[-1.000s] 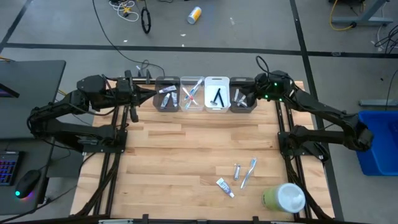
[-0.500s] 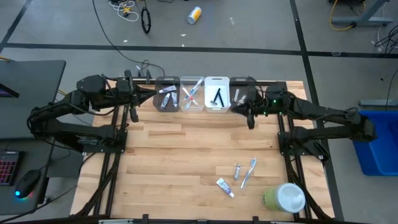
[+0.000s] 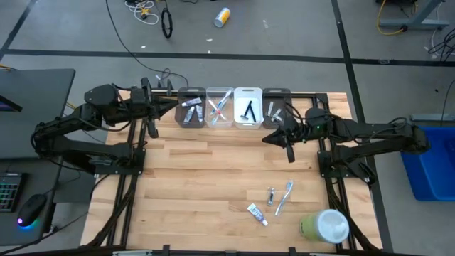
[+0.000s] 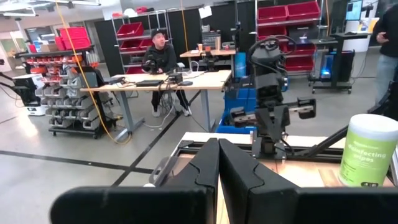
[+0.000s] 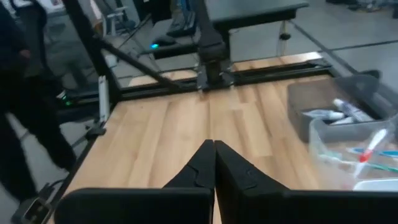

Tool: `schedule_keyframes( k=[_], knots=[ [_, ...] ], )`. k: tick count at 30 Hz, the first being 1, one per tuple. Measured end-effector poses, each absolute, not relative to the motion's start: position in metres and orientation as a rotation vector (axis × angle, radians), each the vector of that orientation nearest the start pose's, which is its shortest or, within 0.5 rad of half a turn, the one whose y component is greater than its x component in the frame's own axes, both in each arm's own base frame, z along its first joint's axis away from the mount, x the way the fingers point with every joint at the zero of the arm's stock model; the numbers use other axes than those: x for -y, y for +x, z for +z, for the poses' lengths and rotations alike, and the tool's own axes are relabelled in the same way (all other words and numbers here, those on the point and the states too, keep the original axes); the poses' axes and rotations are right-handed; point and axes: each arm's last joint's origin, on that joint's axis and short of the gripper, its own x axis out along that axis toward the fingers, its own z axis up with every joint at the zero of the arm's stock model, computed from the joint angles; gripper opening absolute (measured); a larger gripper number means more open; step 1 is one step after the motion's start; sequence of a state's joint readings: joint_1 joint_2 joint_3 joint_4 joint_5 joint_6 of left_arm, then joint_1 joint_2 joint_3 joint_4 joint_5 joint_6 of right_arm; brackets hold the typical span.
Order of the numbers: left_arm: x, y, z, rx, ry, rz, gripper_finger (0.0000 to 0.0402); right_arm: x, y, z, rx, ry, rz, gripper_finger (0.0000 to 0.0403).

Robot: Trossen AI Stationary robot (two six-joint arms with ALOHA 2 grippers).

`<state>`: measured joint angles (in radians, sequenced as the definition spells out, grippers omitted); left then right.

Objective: Pick & Place Travel size toiletries
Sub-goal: Put the silver nail cutter into the white bin

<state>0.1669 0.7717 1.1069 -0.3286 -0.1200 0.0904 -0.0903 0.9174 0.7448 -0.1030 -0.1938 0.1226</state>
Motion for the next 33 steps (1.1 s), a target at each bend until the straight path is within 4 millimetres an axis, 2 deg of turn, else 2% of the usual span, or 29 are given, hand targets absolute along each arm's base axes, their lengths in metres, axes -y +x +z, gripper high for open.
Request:
schedule_keyframes(
  k=[11,18,24,28,33],
  knots=[
    [-0.026,0.137,0.425,-0.007,0.083,0.264,0.0018,-0.022,0.221,0.285,-0.393,0.143,0.242,0.0002],
    [-0.024,0.137,0.425,0.001,0.035,0.179,0.0018,-0.043,0.236,0.262,-0.510,0.126,0.314,0.0001],
    [-0.023,0.137,0.425,0.002,0.022,0.173,0.0018,-0.057,0.246,0.243,-0.601,0.115,0.382,0.0001],
    [-0.023,0.137,0.425,0.002,0.023,0.174,0.0018,-0.061,0.246,0.246,-0.620,0.119,0.437,0.0003],
    [-0.024,0.137,0.425,0.000,0.041,0.180,0.0018,-0.066,0.243,0.259,-0.706,-0.013,0.486,0.0003]
  ],
)
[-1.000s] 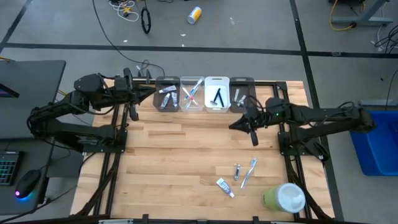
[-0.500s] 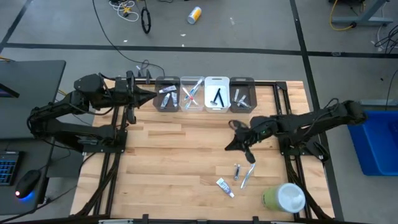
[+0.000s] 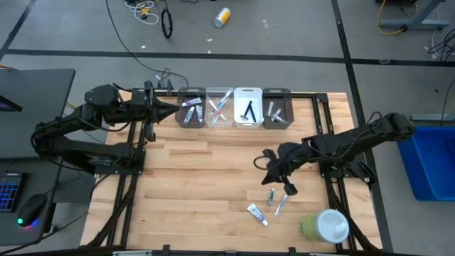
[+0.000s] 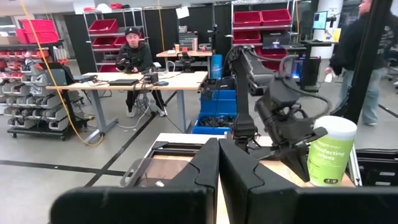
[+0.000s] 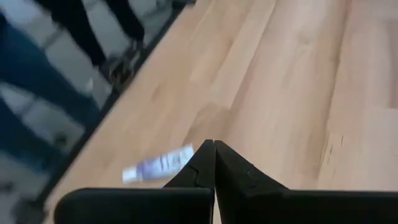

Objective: Pick & Place Travel size toiletries
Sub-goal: Put the silver nail cutter into the white bin

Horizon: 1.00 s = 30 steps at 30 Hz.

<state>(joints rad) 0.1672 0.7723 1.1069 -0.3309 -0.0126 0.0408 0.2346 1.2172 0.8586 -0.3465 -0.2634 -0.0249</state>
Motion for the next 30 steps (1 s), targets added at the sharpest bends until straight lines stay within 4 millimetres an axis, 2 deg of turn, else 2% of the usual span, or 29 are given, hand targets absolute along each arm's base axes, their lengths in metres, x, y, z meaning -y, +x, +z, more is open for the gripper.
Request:
schedule_keyframes(
  k=[7,11,14,24,30],
  knots=[
    [-0.024,0.137,0.425,0.000,0.043,0.181,0.0018,-0.068,0.246,0.257,-0.832,-0.173,0.533,0.0005],
    [-0.024,0.137,0.425,0.000,0.043,0.181,0.0018,-0.072,0.250,0.253,-0.847,-0.278,0.506,0.0023],
    [-0.024,0.137,0.425,0.000,0.045,0.182,0.0018,-0.075,0.252,0.248,-0.858,-0.307,0.525,0.0053],
    [-0.024,0.137,0.425,0.001,0.042,0.182,0.0018,-0.079,0.250,0.237,-0.938,-0.373,0.578,0.0188],
    [-0.023,0.137,0.425,0.002,0.043,0.175,0.0018,-0.081,0.242,0.229,-0.986,-0.472,0.655,0.0228]
  ],
)
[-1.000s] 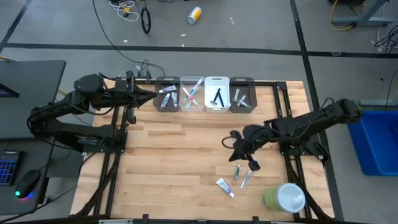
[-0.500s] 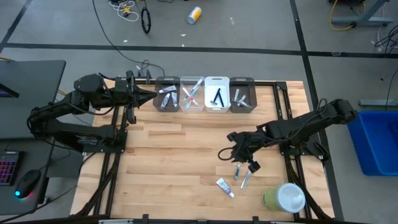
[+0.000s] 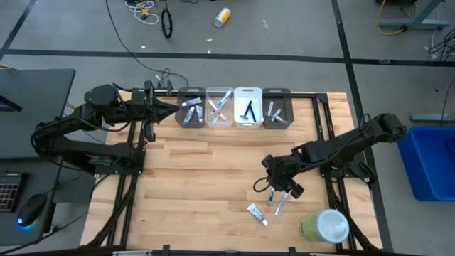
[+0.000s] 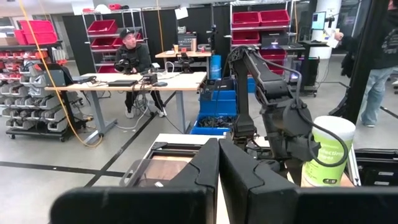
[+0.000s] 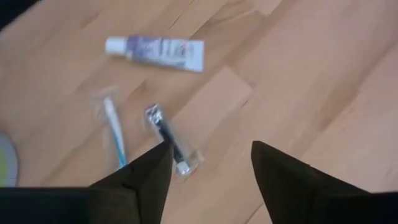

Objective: Pick & Place Travel size toiletries
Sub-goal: Put the silver nail cutter into the white bin

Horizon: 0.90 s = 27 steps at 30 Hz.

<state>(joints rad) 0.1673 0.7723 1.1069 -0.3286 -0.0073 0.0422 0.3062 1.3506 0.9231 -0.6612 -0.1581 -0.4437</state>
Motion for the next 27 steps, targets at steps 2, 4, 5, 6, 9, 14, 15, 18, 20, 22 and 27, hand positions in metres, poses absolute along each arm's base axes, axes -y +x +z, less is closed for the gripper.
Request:
schedule_keyframes(
  k=[2,4,5,6,9,14,15,18,20,22,27],
  knots=[
    [-0.023,0.137,0.426,0.003,0.044,0.178,0.0018,-0.083,0.240,0.224,-0.992,-0.506,0.683,0.0231],
    [-0.024,0.137,0.426,0.002,0.060,0.183,0.0018,-0.086,0.241,0.219,-0.999,-0.531,0.705,0.0231],
    [-0.024,0.137,0.426,0.001,0.069,0.186,0.0018,-0.087,0.242,0.216,-1.009,-0.539,0.715,0.0230],
    [-0.024,0.137,0.426,0.000,0.083,0.194,0.0018,-0.089,0.243,0.213,-1.016,-0.547,0.724,0.0227],
    [-0.025,0.137,0.426,-0.001,0.091,0.217,0.0018,-0.094,0.247,0.201,-1.053,-0.569,0.753,0.0221],
    [-0.025,0.137,0.426,0.002,0.079,0.218,0.0018,-0.100,0.255,0.176,-1.146,-0.575,0.779,0.0213],
    [-0.025,0.137,0.426,0.002,0.077,0.217,0.0018,-0.101,0.256,0.171,-1.164,-0.577,0.784,0.0211],
    [-0.025,0.137,0.426,0.004,0.064,0.216,0.0018,-0.106,0.258,0.159,-1.201,-0.587,0.801,0.0206],
    [-0.025,0.137,0.426,0.004,0.064,0.216,0.0018,-0.110,0.260,0.152,-1.221,-0.605,0.805,0.0202],
    [-0.025,0.137,0.426,0.004,0.064,0.216,0.0018,-0.114,0.262,0.147,-1.231,-0.620,0.808,0.0199],
    [-0.025,0.137,0.426,0.004,0.060,0.216,0.0018,-0.121,0.265,0.138,-1.259,-0.645,0.808,0.0190]
  ],
)
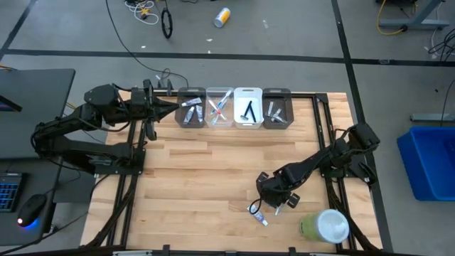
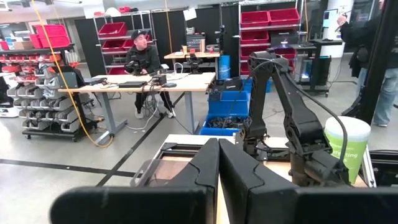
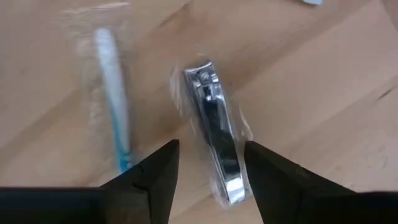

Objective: Pick & Place Travel size toiletries
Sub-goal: Put the silver nail cutter into the white bin

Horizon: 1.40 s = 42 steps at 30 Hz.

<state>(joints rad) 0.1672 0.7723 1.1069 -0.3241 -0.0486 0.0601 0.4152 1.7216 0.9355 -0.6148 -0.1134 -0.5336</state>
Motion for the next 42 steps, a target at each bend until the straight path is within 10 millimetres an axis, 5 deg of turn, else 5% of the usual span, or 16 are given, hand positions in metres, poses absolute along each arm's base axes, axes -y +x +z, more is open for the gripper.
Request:
schedule_keyframes(
  k=[9,22,33,42],
  knots=[
    [-0.025,0.137,0.426,0.005,0.053,0.216,0.0018,-0.123,0.269,0.134,-1.265,-0.638,0.791,0.0159],
    [-0.025,0.137,0.426,0.006,0.040,0.218,0.0018,-0.123,0.267,0.133,-1.273,-0.646,0.804,0.0058],
    [-0.025,0.137,0.426,0.006,0.040,0.218,0.0018,-0.122,0.263,0.139,-1.247,-0.662,0.855,0.0055],
    [-0.025,0.137,0.426,0.006,0.041,0.219,0.0018,-0.119,0.258,0.174,-1.131,-0.600,0.789,0.0055]
  ],
)
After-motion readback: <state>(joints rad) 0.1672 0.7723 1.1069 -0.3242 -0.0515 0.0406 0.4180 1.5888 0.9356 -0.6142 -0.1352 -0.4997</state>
